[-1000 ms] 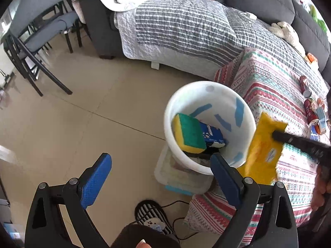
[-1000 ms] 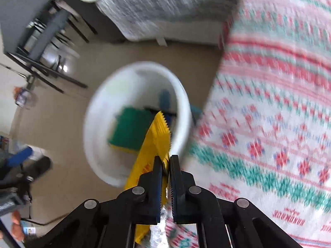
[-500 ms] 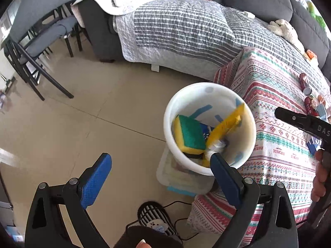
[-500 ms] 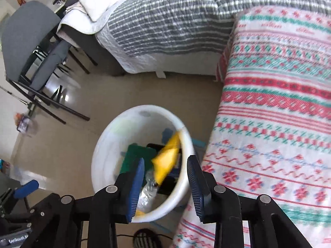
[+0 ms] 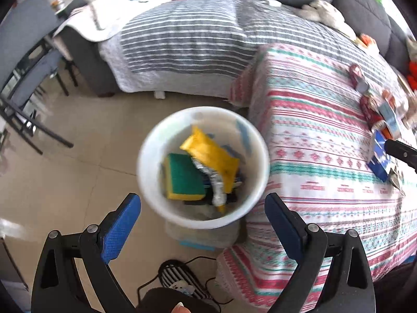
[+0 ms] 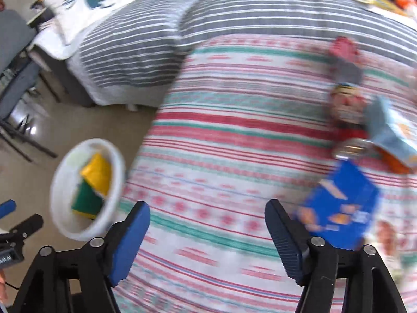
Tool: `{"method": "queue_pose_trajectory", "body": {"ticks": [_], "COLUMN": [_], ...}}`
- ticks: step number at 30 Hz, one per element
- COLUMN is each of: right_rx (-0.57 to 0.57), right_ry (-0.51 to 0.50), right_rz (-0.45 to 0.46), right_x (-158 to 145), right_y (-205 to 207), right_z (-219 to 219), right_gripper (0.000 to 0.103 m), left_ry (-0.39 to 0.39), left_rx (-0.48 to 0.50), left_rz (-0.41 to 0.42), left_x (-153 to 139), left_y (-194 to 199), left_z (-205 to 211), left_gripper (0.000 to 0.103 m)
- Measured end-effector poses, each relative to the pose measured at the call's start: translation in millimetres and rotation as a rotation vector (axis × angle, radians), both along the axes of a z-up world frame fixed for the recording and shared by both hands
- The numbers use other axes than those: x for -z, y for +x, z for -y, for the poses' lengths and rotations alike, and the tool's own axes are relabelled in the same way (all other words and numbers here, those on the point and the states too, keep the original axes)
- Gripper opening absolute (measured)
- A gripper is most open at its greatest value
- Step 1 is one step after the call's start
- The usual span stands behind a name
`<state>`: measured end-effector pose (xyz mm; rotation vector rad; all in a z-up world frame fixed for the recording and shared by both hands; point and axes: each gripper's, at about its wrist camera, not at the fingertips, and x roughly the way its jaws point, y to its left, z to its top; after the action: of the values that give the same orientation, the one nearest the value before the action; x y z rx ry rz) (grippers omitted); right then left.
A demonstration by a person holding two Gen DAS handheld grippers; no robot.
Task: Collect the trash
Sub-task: 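Move both tools back over the trash on the table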
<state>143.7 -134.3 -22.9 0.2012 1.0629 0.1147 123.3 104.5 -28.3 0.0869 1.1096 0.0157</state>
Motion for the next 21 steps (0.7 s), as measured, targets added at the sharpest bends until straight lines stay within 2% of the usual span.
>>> {"method": "queue_pose_trajectory", "body": {"ticks": [5, 15, 21], "right_rx": [0.097, 0.23, 0.285], "right_ry": [-0.088, -0.122, -0.137], "right_rz": [-0.027, -0.098, -0.134], "right_x": [-1, 10, 19], "right_y": [-20, -51, -72], "right_z": [58, 151, 195], "right_gripper": [0.081, 0.082, 0.083], "left_ry": [-0.002, -0.052, -0.056], "left_rx": [0.091, 0.327, 0.433], "left_rz": [-0.014, -0.069, -0.074], "left_x": [0, 10, 19], "left_y": [6, 20, 23], "left_z": [57, 188, 249], "left_gripper": [0.097, 0.097, 0.097]}}
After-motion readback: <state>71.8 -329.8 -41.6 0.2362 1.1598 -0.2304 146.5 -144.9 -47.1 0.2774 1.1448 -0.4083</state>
